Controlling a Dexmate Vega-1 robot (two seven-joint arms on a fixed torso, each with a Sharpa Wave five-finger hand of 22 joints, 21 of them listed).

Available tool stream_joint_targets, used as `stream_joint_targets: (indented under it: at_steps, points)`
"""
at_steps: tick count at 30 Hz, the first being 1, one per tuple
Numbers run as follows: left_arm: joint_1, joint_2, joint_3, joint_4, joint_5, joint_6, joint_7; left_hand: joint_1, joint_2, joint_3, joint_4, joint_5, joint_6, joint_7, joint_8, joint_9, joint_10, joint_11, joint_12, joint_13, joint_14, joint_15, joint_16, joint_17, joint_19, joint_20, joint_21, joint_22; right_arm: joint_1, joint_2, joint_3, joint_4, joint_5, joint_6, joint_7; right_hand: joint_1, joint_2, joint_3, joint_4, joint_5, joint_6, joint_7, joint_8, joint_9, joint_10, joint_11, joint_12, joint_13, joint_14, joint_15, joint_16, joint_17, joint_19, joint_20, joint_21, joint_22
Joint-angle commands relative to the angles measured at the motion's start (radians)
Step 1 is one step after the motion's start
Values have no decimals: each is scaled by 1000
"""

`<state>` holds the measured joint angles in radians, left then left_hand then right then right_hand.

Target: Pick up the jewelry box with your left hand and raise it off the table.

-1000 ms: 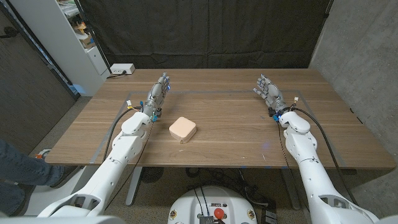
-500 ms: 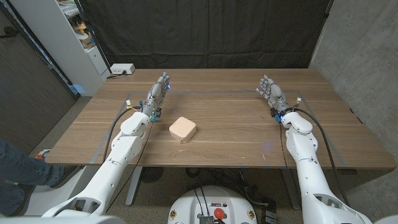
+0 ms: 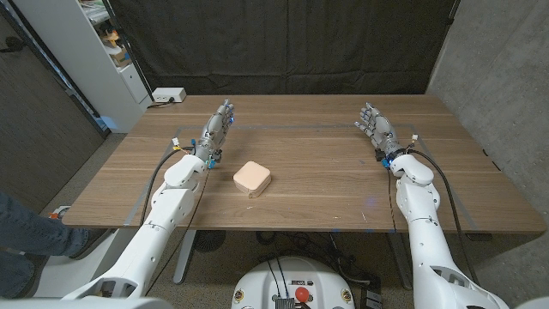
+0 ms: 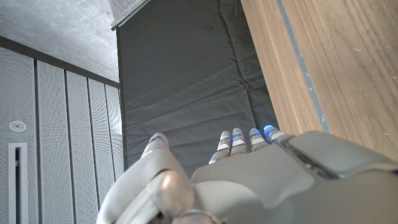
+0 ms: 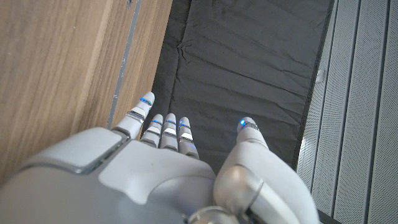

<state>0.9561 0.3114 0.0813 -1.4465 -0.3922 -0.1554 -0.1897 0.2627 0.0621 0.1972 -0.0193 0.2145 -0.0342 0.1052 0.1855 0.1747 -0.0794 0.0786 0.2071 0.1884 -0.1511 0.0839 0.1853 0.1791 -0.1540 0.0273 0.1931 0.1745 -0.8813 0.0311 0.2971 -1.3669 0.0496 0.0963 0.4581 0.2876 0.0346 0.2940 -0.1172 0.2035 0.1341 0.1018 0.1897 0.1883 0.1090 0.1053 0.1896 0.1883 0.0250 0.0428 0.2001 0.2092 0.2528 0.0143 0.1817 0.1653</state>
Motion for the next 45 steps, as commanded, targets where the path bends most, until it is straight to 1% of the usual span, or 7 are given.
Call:
stream_joint_targets:
  at_steps: [1, 10, 20, 34, 37, 39, 45]
  points:
    - [35, 13, -22, -57, 8, 20, 12, 7, 3, 6, -7, 3, -2, 4, 1, 3, -4, -2, 3, 3, 2, 4, 4, 3, -1, 5, 2, 3, 5, 16, 21, 0, -10, 9, 19, 9, 0, -1, 0, 4, 7, -4, 6, 2, 4, 2, 6, 3, 2, 9, 7, 3, 3, 7, 6, 4]
    - [50, 22, -32, -71, -2, 13, -12, 7, 4, 6, -8, 3, -1, 3, 1, 3, -3, -4, 3, 3, 6, 3, 5, 3, -1, 5, 2, 3, -7, 26, 25, -19, -11, 5, 19, 9, 0, -2, 0, 4, 7, -4, 6, 2, 5, 1, 7, 3, 2, 9, 7, 3, 2, 7, 6, 4]
    - [69, 27, -36, -88, 3, 2, -16, 7, 4, 5, -9, 3, 5, 2, 4, 3, 5, -3, 6, 3, 12, 4, 7, 3, 0, 8, 3, 3, -19, 30, 31, -39, -13, 3, 21, 9, 1, -3, 0, 4, 7, -4, 6, 2, 4, 2, 6, 3, 2, 8, 7, 3, 1, 7, 6, 4]
    - [94, 37, -34, -126, 18, -4, -16, 7, 4, 5, -10, 3, 8, 2, 4, 3, 8, -4, 7, 3, 19, 4, 9, 3, 1, 11, 3, 3, -13, 26, 39, -36, -14, -2, 27, 10, 2, -4, -1, 4, 7, -4, 6, 2, 3, 2, 6, 3, 0, 9, 7, 2, 0, 8, 6, 4]
    - [103, 39, -35, -138, 27, -9, -9, 7, 4, 4, -10, 3, 8, 2, 4, 3, 8, -4, 7, 3, 19, 4, 9, 3, 2, 12, 3, 3, -9, 22, 38, -29, -16, 11, 34, 10, 2, -4, -1, 4, 6, -5, 6, 2, 4, 1, 6, 3, 1, 9, 7, 2, 0, 8, 6, 4]
    - [109, 41, -36, -142, 27, -11, -11, 7, 4, 4, -11, 2, 9, 2, 4, 3, 9, -3, 7, 3, 21, 4, 9, 3, 4, 12, 4, 3, -10, 27, 40, -37, -13, -3, 28, 10, 2, -5, -1, 4, 7, -5, 6, 2, 3, 1, 6, 3, 1, 9, 7, 2, 0, 9, 6, 4]
    - [122, 42, -40, -153, 30, -22, -9, 7, 4, 4, -11, 2, 11, 1, 5, 3, 11, -3, 8, 3, 23, 5, 9, 3, 7, 15, 5, 3, -16, 28, 42, -40, -15, 1, 29, 11, 3, -5, -1, 4, 6, -6, 6, 2, 4, 1, 7, 3, 1, 9, 7, 2, 1, 8, 6, 4]
